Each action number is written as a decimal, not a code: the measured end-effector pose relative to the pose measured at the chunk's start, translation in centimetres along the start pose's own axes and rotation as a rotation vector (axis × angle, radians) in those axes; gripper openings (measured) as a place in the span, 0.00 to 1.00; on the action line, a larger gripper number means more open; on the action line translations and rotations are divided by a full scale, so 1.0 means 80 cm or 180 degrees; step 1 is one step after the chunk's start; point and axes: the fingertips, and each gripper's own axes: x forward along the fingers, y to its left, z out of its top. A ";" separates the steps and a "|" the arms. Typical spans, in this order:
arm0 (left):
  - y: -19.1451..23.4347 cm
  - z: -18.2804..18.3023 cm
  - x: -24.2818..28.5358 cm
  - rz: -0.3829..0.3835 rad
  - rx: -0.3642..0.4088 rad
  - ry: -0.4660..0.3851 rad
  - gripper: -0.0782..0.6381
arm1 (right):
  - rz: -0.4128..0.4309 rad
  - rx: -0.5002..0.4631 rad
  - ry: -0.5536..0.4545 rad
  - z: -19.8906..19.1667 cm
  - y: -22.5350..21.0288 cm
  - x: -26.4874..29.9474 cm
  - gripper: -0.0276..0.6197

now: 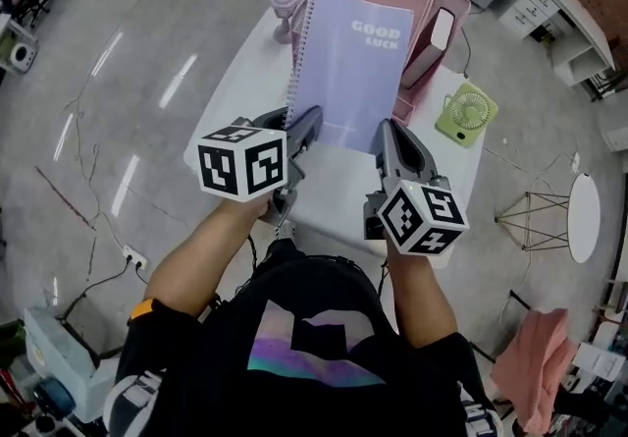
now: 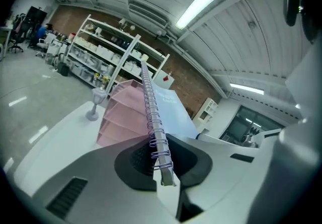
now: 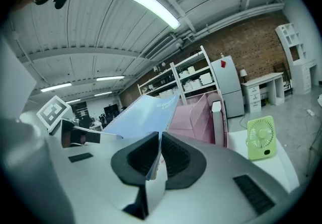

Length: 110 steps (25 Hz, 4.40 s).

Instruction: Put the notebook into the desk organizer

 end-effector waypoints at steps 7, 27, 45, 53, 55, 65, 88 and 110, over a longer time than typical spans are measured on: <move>0.025 0.081 0.052 -0.0289 0.0220 0.0140 0.16 | -0.0516 -0.0104 -0.0170 0.051 -0.008 0.058 0.10; 0.057 0.162 0.177 -0.0102 0.0734 0.0359 0.20 | -0.1401 -0.0215 0.0082 0.098 -0.074 0.167 0.10; 0.093 0.136 0.197 0.0526 0.1551 0.0490 0.28 | -0.1630 -0.0191 0.0277 0.074 -0.097 0.193 0.10; 0.100 0.140 0.195 0.0870 0.1822 0.0459 0.35 | -0.1625 -0.0230 0.0267 0.075 -0.095 0.191 0.10; 0.101 0.141 0.195 0.0928 0.1832 0.0441 0.37 | -0.1604 -0.0208 0.0234 0.078 -0.094 0.189 0.10; 0.106 0.137 0.192 0.0759 0.1399 0.0351 0.40 | -0.1438 -0.0066 -0.0005 0.090 -0.092 0.169 0.16; 0.092 0.125 0.173 0.0450 0.1413 0.0680 0.51 | -0.0992 -0.0357 0.0319 0.022 -0.058 0.191 0.11; 0.096 0.121 0.109 0.0658 0.1606 0.0180 0.50 | -0.1148 -0.0454 0.0165 0.031 -0.052 0.173 0.10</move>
